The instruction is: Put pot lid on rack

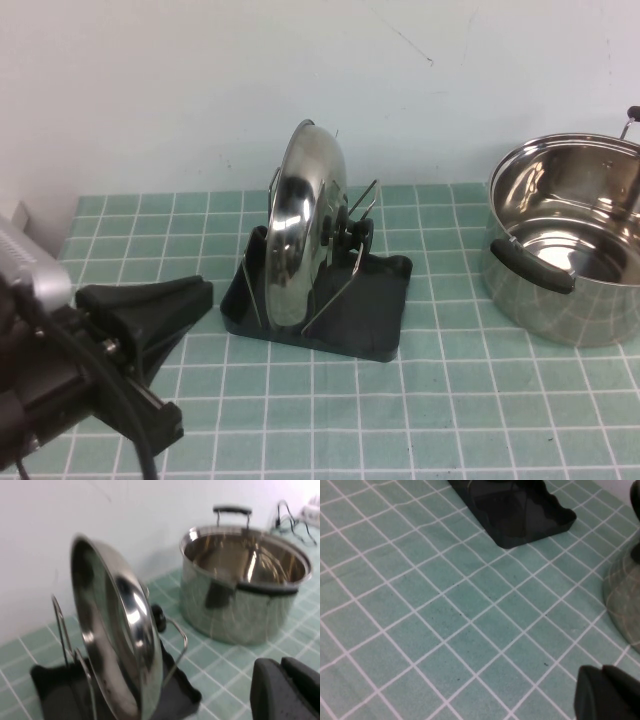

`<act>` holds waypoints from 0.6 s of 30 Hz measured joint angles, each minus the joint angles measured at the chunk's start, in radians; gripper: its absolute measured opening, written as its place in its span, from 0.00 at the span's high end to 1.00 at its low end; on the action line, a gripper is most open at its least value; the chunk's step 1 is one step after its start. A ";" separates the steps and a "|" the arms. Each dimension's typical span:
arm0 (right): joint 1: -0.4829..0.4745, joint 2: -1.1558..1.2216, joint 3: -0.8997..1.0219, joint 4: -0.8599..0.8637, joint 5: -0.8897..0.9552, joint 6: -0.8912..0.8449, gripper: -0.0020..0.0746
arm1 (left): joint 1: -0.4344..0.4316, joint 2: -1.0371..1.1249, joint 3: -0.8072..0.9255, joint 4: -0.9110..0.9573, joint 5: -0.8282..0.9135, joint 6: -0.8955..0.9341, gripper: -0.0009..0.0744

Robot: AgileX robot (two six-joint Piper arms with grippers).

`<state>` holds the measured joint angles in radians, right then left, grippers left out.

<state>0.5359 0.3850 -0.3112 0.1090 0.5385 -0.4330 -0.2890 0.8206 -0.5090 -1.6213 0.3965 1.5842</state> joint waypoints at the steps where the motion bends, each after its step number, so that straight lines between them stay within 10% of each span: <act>1: 0.000 0.000 0.000 0.008 0.007 0.000 0.98 | 0.000 -0.012 0.006 -0.029 -0.009 0.026 0.99; 18: 0.000 0.000 0.000 0.023 0.017 0.000 0.98 | 0.000 -0.013 0.020 -0.077 -0.020 0.065 0.99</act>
<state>0.5359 0.3850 -0.3112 0.1325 0.5560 -0.4330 -0.2890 0.8072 -0.4892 -1.6979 0.3761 1.6489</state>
